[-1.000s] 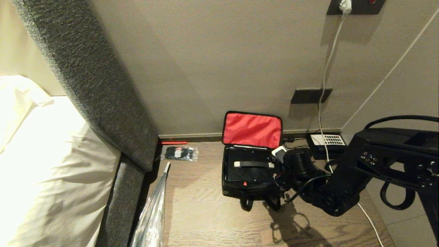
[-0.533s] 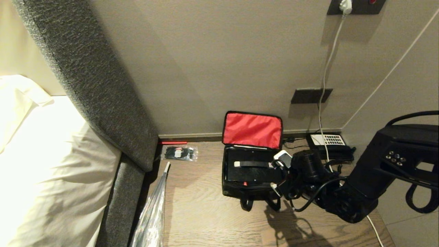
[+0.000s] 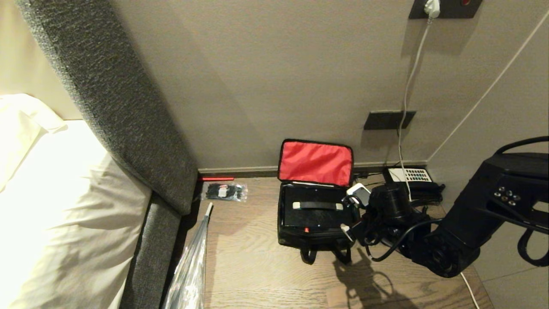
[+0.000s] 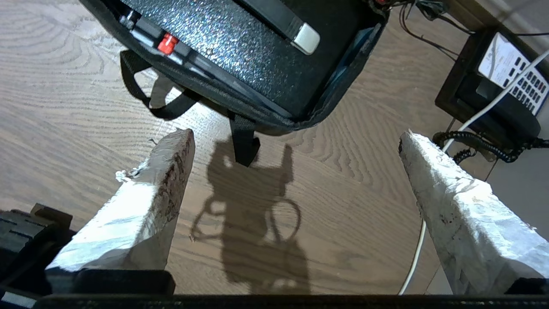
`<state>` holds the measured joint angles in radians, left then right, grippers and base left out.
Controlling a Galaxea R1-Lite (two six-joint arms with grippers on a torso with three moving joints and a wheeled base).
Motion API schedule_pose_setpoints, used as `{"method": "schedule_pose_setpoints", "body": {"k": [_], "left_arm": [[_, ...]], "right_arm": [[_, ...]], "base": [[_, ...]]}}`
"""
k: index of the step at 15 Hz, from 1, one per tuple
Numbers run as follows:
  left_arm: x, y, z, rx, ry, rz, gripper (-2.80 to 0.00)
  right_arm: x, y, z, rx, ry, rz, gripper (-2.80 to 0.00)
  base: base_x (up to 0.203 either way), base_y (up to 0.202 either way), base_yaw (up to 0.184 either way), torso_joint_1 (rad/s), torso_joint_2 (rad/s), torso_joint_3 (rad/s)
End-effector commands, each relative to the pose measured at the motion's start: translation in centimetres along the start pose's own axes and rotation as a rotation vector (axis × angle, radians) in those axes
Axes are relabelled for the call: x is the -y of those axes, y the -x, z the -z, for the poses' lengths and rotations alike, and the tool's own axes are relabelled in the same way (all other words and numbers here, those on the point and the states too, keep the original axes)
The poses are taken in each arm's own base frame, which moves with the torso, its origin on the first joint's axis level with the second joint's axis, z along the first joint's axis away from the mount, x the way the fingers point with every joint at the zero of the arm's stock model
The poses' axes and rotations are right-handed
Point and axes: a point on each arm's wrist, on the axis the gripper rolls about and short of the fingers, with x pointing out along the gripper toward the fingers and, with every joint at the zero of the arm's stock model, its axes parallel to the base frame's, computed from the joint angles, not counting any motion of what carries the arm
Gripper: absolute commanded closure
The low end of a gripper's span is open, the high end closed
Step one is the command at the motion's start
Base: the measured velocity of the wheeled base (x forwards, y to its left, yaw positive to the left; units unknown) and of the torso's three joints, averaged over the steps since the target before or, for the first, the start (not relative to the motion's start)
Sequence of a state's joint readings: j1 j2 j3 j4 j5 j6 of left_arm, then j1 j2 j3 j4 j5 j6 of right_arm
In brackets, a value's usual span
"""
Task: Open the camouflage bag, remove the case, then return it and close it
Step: Grip the handle
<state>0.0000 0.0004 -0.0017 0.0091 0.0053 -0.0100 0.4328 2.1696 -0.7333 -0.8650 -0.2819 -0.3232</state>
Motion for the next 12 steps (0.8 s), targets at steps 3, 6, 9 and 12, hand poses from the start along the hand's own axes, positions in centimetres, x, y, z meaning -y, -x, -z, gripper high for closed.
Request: {"method": "schedule_pose_setpoints", "body": {"k": [3,6,9,12], "left_arm": [[0.0,0.01,0.01,0.002,0.001,-0.001,0.0],[0.0,0.01,0.01,0.002,0.002,-0.001,0.0],[0.0,0.01,0.01,0.002,0.002,-0.001,0.0],[0.0,0.01,0.01,0.002,0.002,-0.001,0.0]], "right_arm": [[0.07,0.04,-0.15,0.007,0.001,0.005,-2.8],[0.06,0.01,-0.12,0.007,0.002,0.005,-2.8],[0.07,0.03,-0.15,0.008,0.002,0.006,-2.8],[0.09,0.01,-0.23,0.011,0.001,0.007,-2.8]], "base": [[0.0,0.0,0.0,0.0,0.0,0.0],[0.0,0.0,0.0,0.0,0.0,0.0],[0.091,0.0,-0.001,0.002,0.0,0.004],[0.0,0.0,0.0,0.0,0.0,0.0]]}}
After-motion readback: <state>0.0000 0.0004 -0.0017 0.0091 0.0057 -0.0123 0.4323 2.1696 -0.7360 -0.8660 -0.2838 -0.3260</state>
